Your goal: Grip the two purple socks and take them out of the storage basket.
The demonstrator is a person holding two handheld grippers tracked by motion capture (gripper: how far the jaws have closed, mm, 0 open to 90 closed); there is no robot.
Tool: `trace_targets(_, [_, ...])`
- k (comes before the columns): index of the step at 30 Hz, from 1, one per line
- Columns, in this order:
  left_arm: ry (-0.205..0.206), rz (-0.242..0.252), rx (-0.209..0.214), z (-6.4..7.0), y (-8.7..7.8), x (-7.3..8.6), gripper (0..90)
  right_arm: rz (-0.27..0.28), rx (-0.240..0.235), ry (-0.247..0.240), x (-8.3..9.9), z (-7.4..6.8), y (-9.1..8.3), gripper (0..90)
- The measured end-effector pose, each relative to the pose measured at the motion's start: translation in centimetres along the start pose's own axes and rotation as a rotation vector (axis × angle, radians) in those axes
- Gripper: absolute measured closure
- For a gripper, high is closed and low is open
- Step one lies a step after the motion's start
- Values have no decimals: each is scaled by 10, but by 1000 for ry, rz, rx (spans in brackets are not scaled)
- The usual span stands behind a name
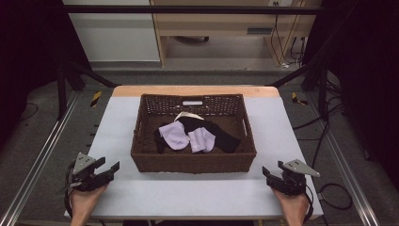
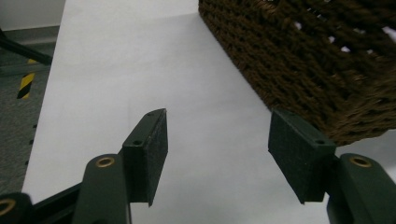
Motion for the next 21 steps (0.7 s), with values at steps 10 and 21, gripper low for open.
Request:
trace_targets(10, [-13, 28, 28, 6, -5, -7, 365, 32, -5, 8, -1, -1, -2, 317])
trace_targets(21, [-19, 60, 69, 15, -9, -22, 354, 42, -3, -13, 0, -3, -1, 309])
Point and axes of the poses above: each handheld gripper's, and its own axes: y roughly forward along the jaws, x roughly out of its underside, z roughly to its right, the point moved 3 cm from there along y, roughly forward along the jaws, and after that the axes turned 14 degrees about x, right-handed, at the moved point
